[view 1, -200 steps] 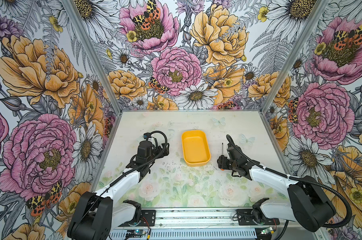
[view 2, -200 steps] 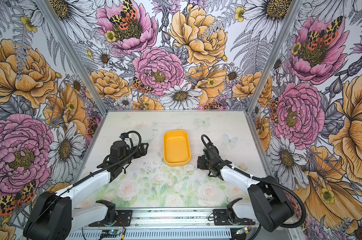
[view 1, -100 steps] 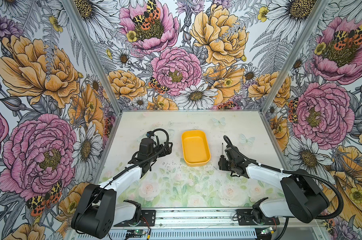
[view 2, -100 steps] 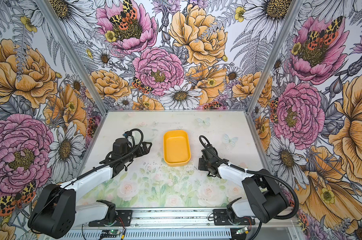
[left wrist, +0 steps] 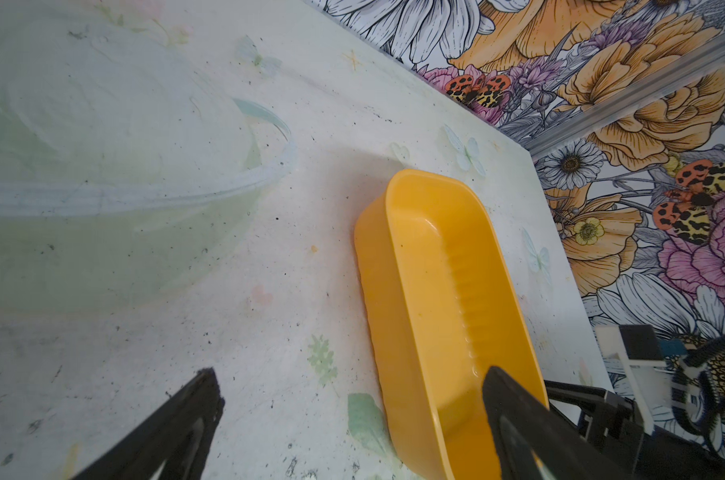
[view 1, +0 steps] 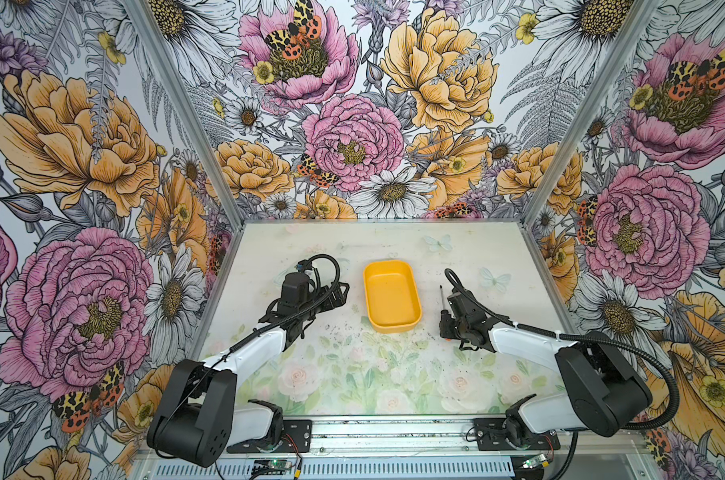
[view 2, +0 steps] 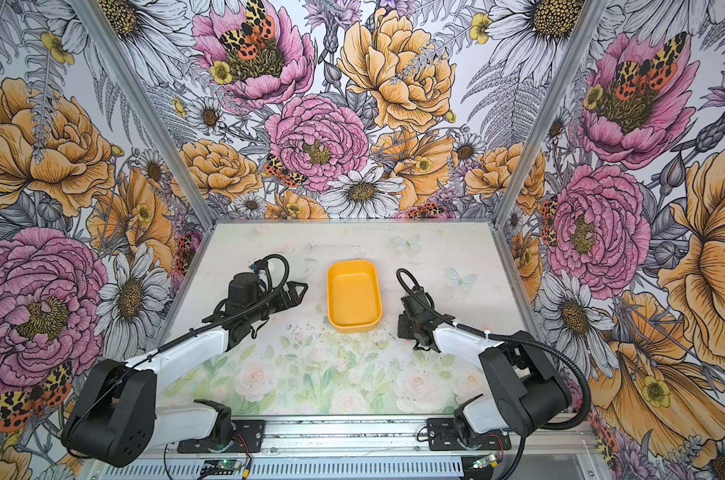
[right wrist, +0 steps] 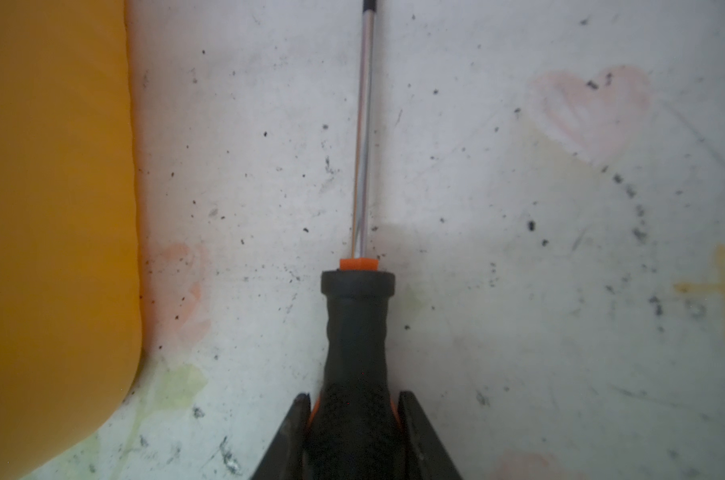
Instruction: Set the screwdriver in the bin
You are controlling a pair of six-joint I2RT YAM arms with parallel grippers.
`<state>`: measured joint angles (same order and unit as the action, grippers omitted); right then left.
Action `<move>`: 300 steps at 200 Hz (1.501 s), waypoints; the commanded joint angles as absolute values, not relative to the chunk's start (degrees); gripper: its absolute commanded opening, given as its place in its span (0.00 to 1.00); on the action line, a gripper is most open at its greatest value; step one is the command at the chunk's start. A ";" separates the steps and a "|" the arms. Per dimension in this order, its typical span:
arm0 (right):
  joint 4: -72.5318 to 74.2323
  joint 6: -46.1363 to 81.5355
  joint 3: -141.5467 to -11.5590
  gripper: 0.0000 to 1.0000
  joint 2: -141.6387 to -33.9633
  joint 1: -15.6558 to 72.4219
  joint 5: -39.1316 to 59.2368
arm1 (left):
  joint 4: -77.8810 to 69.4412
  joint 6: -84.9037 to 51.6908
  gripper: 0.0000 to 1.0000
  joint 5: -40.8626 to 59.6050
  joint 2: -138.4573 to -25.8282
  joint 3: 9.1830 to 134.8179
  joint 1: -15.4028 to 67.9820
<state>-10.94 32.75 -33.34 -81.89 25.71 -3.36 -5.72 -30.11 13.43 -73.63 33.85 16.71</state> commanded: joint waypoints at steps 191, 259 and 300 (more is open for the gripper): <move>-16.06 39.69 -63.76 0.00 -80.66 32.33 0.26 | -2.64 -31.68 0.99 25.80 -72.88 37.36 13.94; -16.25 46.47 -61.88 0.00 -87.67 36.80 2.34 | -2.33 -31.68 0.99 25.40 -73.63 36.56 12.94; -16.76 47.89 -62.65 0.00 -91.75 37.97 3.60 | -2.60 -31.73 0.99 25.49 -74.75 36.65 12.92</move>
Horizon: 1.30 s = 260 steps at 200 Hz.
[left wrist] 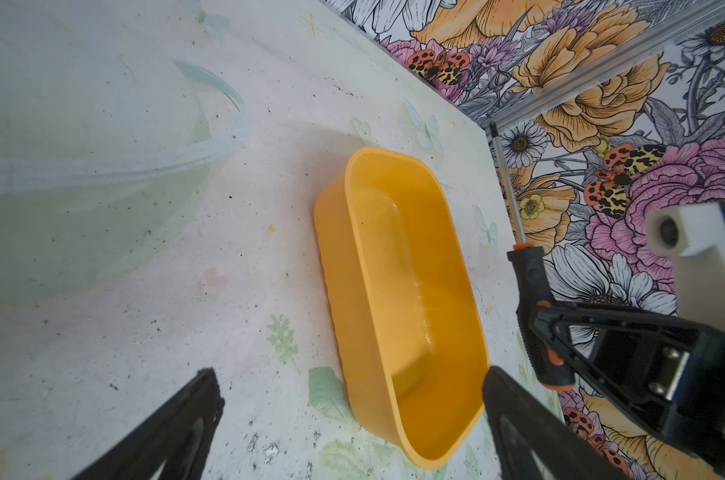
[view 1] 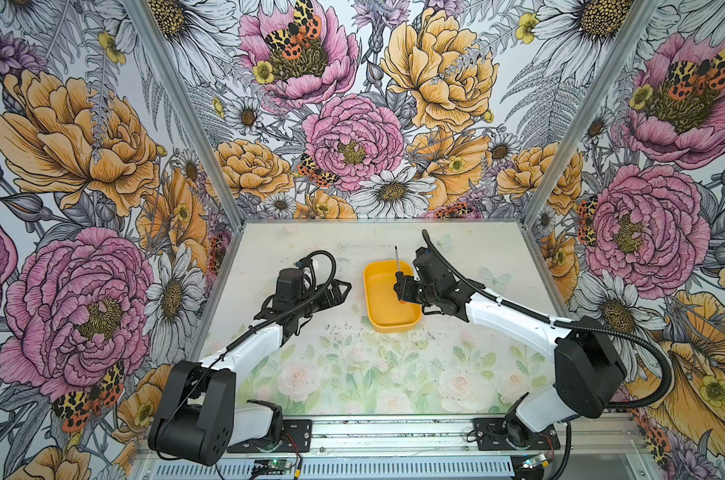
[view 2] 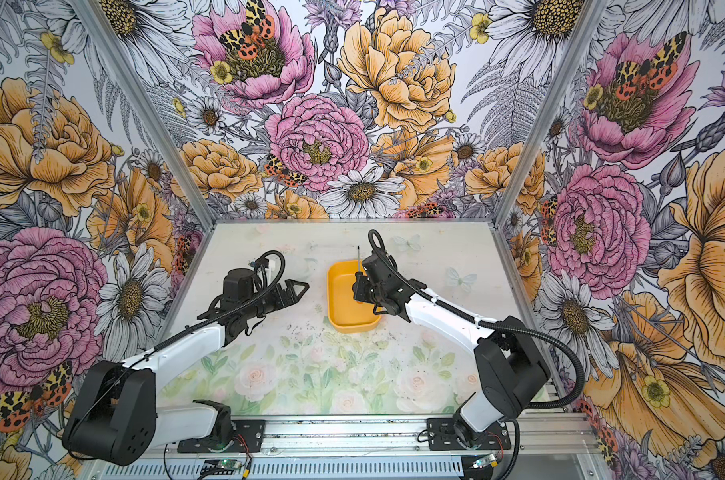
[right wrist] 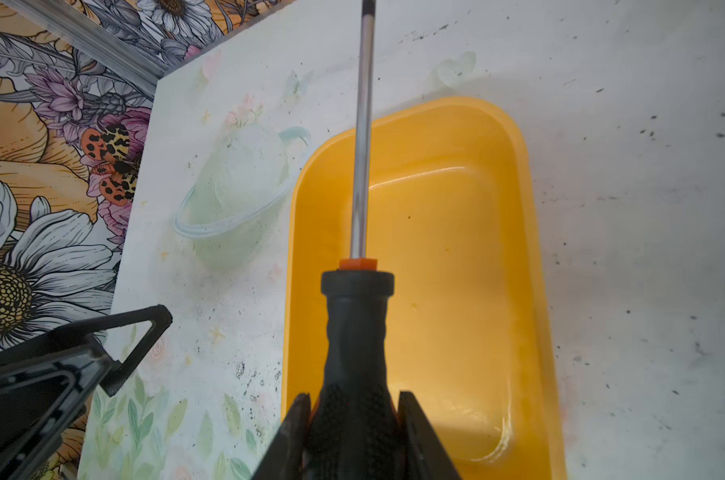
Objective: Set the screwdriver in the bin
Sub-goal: 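Lift the screwdriver with the right gripper and carry it over the yellow bin, then lower the screwdriver into the yellow bin with the right gripper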
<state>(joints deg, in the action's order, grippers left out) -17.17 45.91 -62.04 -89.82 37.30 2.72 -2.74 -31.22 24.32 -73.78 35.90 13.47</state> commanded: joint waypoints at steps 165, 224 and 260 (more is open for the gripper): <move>-17.58 47.21 -65.82 0.00 -102.78 38.50 2.12 | -1.19 -30.50 0.99 25.78 -74.62 36.48 12.57; -17.58 46.94 -66.88 0.02 -105.63 38.49 1.67 | -0.94 -30.41 0.99 25.84 -74.62 36.69 12.35; -17.58 46.76 -67.24 0.07 -106.88 38.45 1.41 | -0.75 -30.22 0.99 25.67 -74.87 36.92 12.34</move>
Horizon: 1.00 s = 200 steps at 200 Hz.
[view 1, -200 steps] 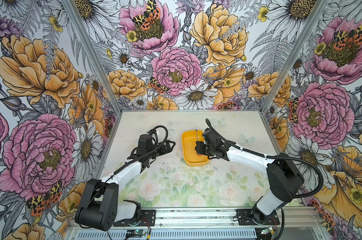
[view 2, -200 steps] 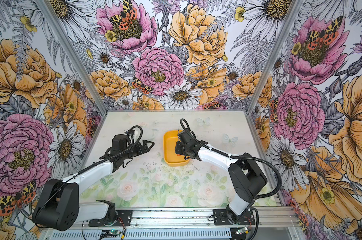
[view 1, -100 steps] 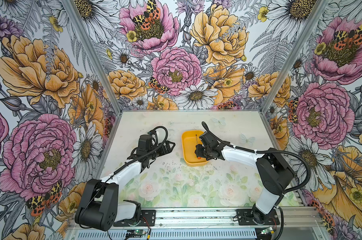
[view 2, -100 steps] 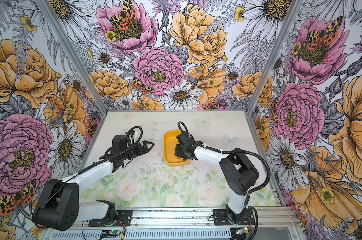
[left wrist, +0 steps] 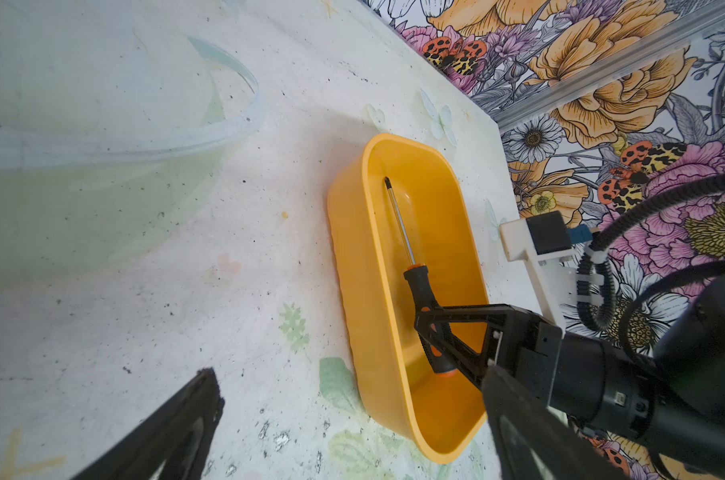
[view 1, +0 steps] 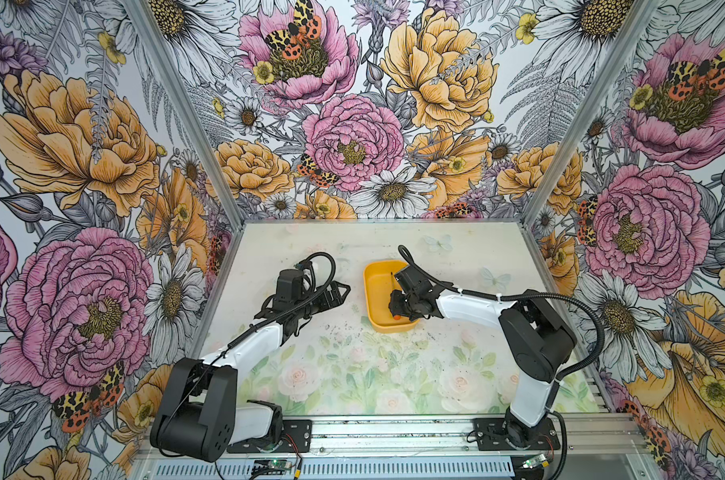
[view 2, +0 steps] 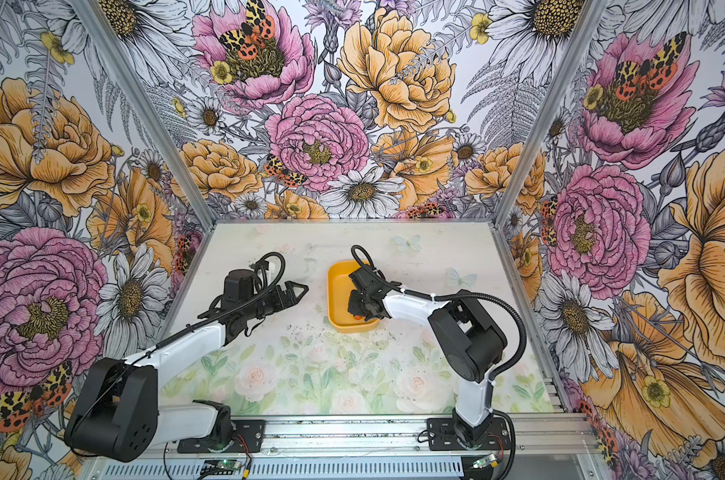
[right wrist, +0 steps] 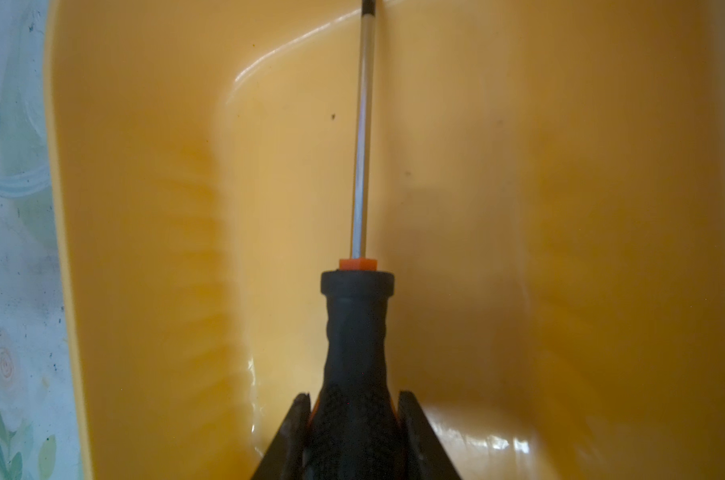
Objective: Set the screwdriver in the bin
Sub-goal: 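Lower the screwdriver into the yellow bin with the right gripper, then open the right gripper and release the screwdriver in the bin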
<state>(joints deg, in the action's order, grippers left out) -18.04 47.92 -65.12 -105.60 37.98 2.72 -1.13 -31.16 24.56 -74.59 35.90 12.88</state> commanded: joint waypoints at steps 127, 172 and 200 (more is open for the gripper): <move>-19.56 45.98 -67.42 0.51 -106.41 38.45 -0.68 | -0.72 -29.84 0.99 26.47 -75.81 37.13 12.30; -21.70 42.13 -68.31 0.64 -102.64 38.58 -1.69 | 0.12 -29.46 0.99 26.32 -74.58 37.09 12.12; -23.32 38.98 -69.80 0.72 -98.50 38.58 0.21 | 2.11 -28.52 0.99 25.72 -73.36 37.69 11.95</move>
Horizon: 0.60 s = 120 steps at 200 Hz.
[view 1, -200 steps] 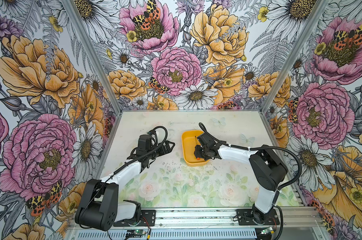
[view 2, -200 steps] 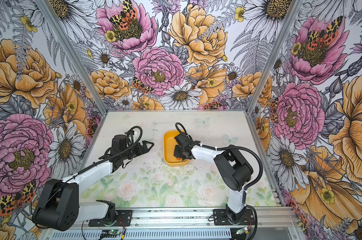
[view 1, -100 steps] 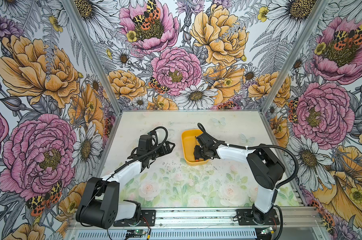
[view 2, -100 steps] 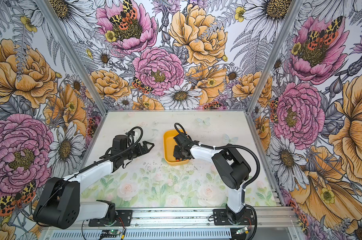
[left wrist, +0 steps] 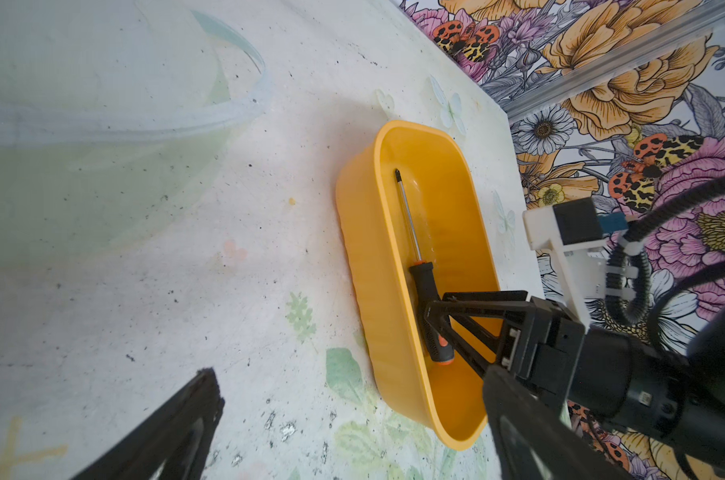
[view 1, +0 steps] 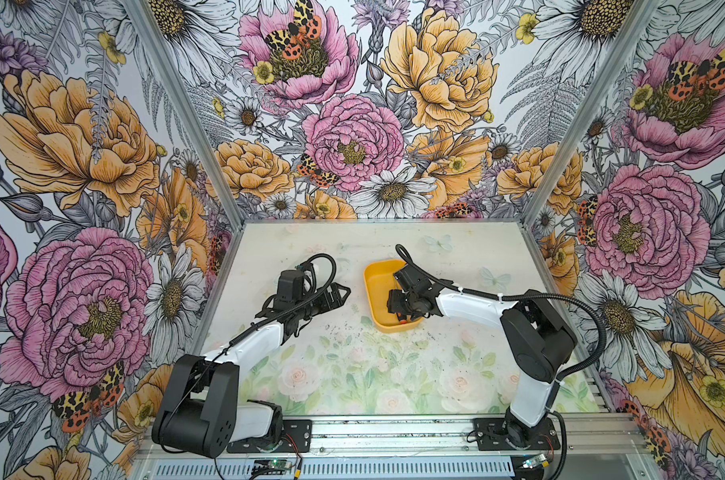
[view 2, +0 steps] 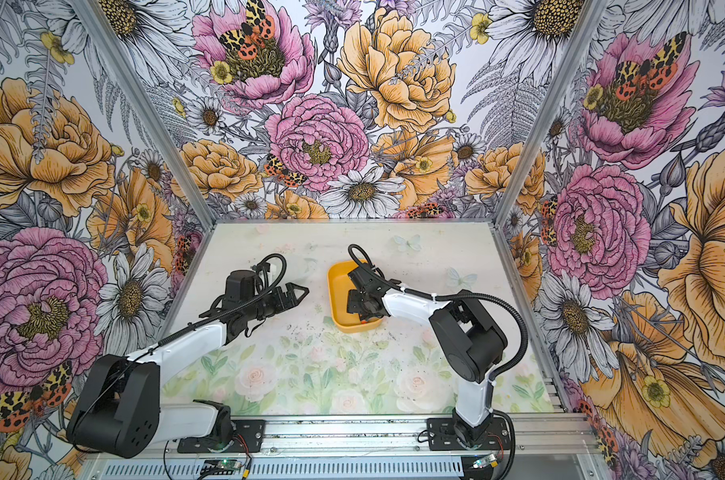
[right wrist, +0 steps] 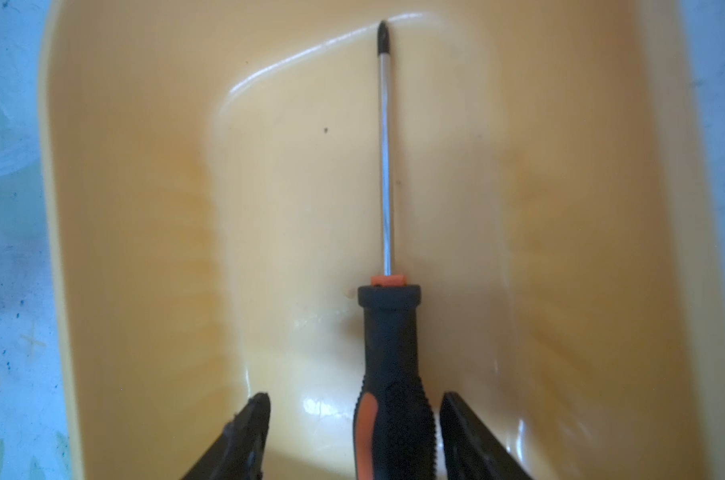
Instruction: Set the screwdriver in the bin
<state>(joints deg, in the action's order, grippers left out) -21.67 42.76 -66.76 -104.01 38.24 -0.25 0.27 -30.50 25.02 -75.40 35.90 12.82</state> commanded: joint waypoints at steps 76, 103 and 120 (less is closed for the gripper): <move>-26.81 24.85 -68.77 0.74 -83.16 37.88 -4.03 | 7.31 -24.81 0.99 23.24 -68.20 40.48 9.80; -26.72 19.09 -64.52 0.74 -75.61 33.93 -8.02 | 7.58 -23.46 0.99 21.24 -65.29 40.91 8.89; -26.68 17.28 -61.68 0.74 -71.24 30.06 -10.27 | 7.52 -22.93 0.99 19.75 -63.53 40.88 8.36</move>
